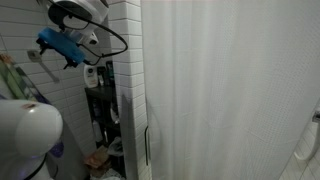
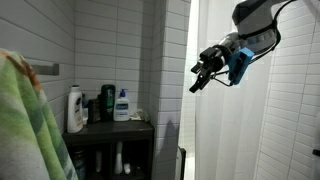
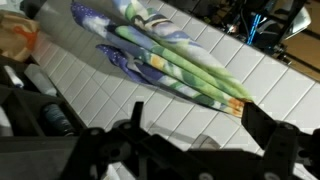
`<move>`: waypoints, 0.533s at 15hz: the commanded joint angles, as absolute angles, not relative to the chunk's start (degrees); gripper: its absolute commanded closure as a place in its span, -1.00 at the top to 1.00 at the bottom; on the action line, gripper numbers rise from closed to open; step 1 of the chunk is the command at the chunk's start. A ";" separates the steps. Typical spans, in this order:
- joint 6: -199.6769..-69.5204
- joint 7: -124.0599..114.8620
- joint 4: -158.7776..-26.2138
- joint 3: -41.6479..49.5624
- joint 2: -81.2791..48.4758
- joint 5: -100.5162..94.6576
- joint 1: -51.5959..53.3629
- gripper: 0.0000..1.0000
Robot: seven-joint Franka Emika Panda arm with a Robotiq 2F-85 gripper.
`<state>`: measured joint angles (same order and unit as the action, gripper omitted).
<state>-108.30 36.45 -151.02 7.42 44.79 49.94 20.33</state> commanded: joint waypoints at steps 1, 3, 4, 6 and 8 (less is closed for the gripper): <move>-104.73 41.60 -151.28 3.15 43.72 56.02 19.65 1.00; -104.45 43.35 -151.32 -0.52 43.07 58.43 19.35 1.00; -104.55 44.00 -151.23 -2.22 42.68 59.42 19.28 1.00; -105.01 44.99 -150.81 -5.67 41.85 60.93 19.37 1.00; -105.29 45.94 -150.25 -8.61 41.12 61.96 19.50 1.00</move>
<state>-105.40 43.45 -151.66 -4.89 43.03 59.98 20.18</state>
